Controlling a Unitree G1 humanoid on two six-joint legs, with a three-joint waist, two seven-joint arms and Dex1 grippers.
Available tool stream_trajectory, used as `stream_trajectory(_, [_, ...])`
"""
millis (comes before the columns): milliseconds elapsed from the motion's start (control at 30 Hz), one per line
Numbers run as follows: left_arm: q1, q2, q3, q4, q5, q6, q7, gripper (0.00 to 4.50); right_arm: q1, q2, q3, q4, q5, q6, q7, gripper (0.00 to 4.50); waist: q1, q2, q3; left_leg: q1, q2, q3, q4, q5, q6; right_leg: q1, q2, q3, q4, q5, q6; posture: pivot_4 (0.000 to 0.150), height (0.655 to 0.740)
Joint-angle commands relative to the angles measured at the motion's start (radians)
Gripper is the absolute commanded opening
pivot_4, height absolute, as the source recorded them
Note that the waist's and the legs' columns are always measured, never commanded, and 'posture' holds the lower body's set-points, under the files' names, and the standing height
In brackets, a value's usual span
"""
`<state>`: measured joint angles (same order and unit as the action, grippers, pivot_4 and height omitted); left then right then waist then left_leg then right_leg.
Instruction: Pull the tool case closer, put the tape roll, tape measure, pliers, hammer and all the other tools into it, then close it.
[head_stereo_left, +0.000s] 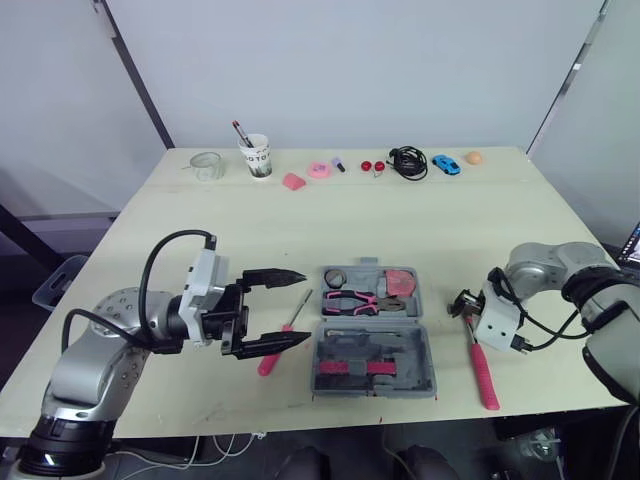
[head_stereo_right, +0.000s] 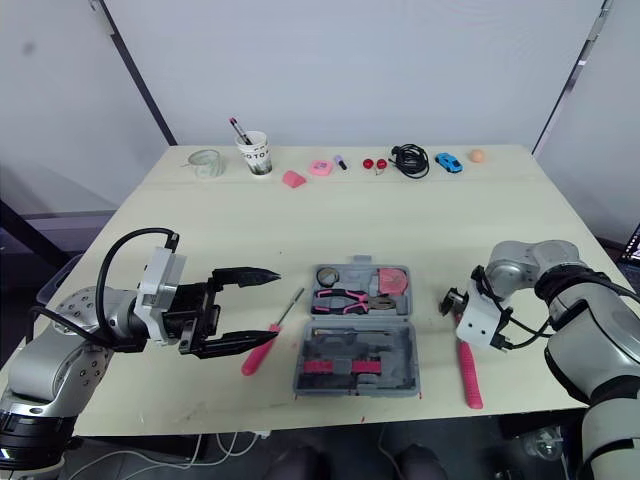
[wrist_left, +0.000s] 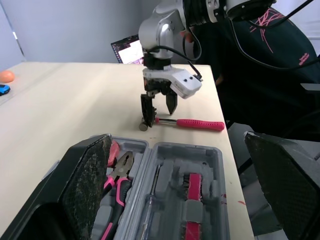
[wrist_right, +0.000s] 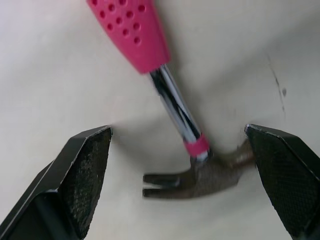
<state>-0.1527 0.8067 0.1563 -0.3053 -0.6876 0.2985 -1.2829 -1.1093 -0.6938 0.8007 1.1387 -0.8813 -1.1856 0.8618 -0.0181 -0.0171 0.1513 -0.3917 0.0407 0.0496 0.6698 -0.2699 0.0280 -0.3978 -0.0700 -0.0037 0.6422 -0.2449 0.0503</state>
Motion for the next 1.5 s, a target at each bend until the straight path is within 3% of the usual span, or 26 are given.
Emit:
stream_trajectory(33, [0.0, 0.01, 0.021, -0.042, -0.004, -0.01, 0.002, 4.5, -0.021, 0.017, 0.017, 0.008, -0.026, 0.005, -0.04, 3.97, -0.001, -0.001, -0.001, 0.0, 0.0, 0.0, 0.0, 0.0, 0.0, 0.0, 0.0, 0.0, 0.0, 0.0, 0.0, 0.15, 0.74])
stream_trajectory(67, [0.001, 0.011, 0.023, -0.043, -0.005, -0.009, 0.003, 4.5, -0.023, 0.024, 0.022, 0.011, -0.034, 0.011, -0.05, 3.79, -0.001, -0.001, -0.001, 0.001, 0.0, 0.0, 0.0, 0.0, 0.0, 0.0, 0.0, 0.0, 0.0, 0.0, 0.0, 0.15, 0.74])
stream_trajectory(167, [0.001, 0.012, 0.024, -0.047, -0.006, -0.006, 0.007, 4.5, -0.029, 0.035, 0.032, 0.024, -0.054, 0.023, -0.068, 2.5, -0.008, -0.003, -0.001, 0.002, 0.0, 0.0, 0.0, 0.0, 0.0, 0.002, 0.0, 0.0, 0.0, 0.0, 0.0, 0.15, 0.74])
stream_trajectory(200, [0.001, 0.012, 0.024, -0.049, -0.006, -0.005, 0.008, 4.5, -0.029, 0.039, 0.034, 0.027, -0.059, 0.027, -0.071, 2.29, -0.014, -0.003, -0.002, 0.003, 0.0, 0.0, 0.0, 0.0, 0.0, 0.002, 0.0, 0.0, 0.0, 0.0, 0.0, 0.15, 0.74])
stream_trajectory(233, [0.002, 0.013, 0.025, -0.051, -0.007, -0.005, 0.009, 4.5, -0.028, 0.043, 0.037, 0.031, -0.063, 0.033, -0.07, 1.72, -0.018, -0.003, -0.002, 0.004, 0.0, 0.001, 0.0, 0.0, 0.0, 0.002, 0.0, 0.001, 0.001, 0.0, 0.0, 0.15, 0.74])
stream_trajectory(367, [0.008, 0.011, 0.022, -0.059, -0.007, -0.003, 0.013, 4.5, -0.023, 0.05, 0.035, 0.038, -0.063, 0.044, -0.068, 0.09, -0.025, -0.003, -0.002, 0.007, 0.001, 0.001, -0.001, 0.0, 0.0, 0.005, 0.0, 0.001, 0.001, 0.0, 0.0, 0.15, 0.74])
stream_trajectory(533, [0.008, 0.006, 0.015, -0.063, -0.006, -0.005, 0.017, 4.5, -0.01, 0.038, 0.004, 0.038, 0.01, 0.033, 0.011, 0.03, -0.024, -0.003, -0.002, 0.008, 0.001, 0.001, -0.001, 0.0, 0.001, 0.006, 0.0, 0.002, 0.002, 0.0, 0.0, 0.15, 0.74])
stream_trajectory(700, [0.005, 0.003, 0.007, -0.062, -0.005, -0.008, 0.017, 4.5, 0.046, -0.012, -0.12, -0.013, 0.249, 0.13, 0.267, 0.03, -0.02, -0.002, -0.001, 0.007, 0.001, 0.001, -0.001, -0.002, 0.003, 0.005, 0.0, 0.002, 0.001, 0.0, 0.0, 0.15, 0.74])
stream_trajectory(900, [0.001, 0.004, 0.005, -0.061, -0.008, -0.008, 0.015, 4.5, 0.268, -0.158, -0.319, -0.451, 0.575, 0.679, 0.634, 0.03, -0.002, 0.001, 0.001, 0.006, 0.0, 0.001, -0.001, -0.002, 0.004, 0.005, -0.001, 0.001, 0.0, 0.002, 0.003, 0.15, 0.74])
stream_trajectory(1033, [-0.009, -0.002, -0.011, -0.052, -0.005, -0.008, 0.009, 4.5, 0.456, -0.293, -0.435, -0.8, 0.719, 1.169, 0.75, 0.03, 0.006, 0.003, 0.001, 0.006, 0.001, 0.0, -0.001, -0.002, 0.004, 0.005, -0.001, 0.001, 0.001, 0.002, 0.003, 0.15, 0.74])
stream_trajectory(1233, [-0.045, -0.011, -0.037, -0.024, 0.001, -0.01, -0.013, 4.5, 0.603, -0.245, -0.619, -1.139, 0.768, 2.125, 0.527, 0.03, 0.006, 0.002, 0.001, 0.005, 0.0, 0.001, -0.001, -0.003, 0.004, 0.005, -0.001, 0.0, 0.001, 0.0, 0.0, 0.15, 0.74])
stream_trajectory(1500, [-0.083, -0.018, -0.064, 0.008, 0.009, -0.013, -0.041, 4.5, 0.646, 0.007, -0.846, -1.323, 0.831, 2.767, 0.172, 0.03, 0.009, 0.002, 0.001, -0.001, 0.0, -0.002, 0.0, -0.003, 0.004, 0.001, 0.0, -0.001, 0.0, 0.002, 0.003, 0.15, 0.74])
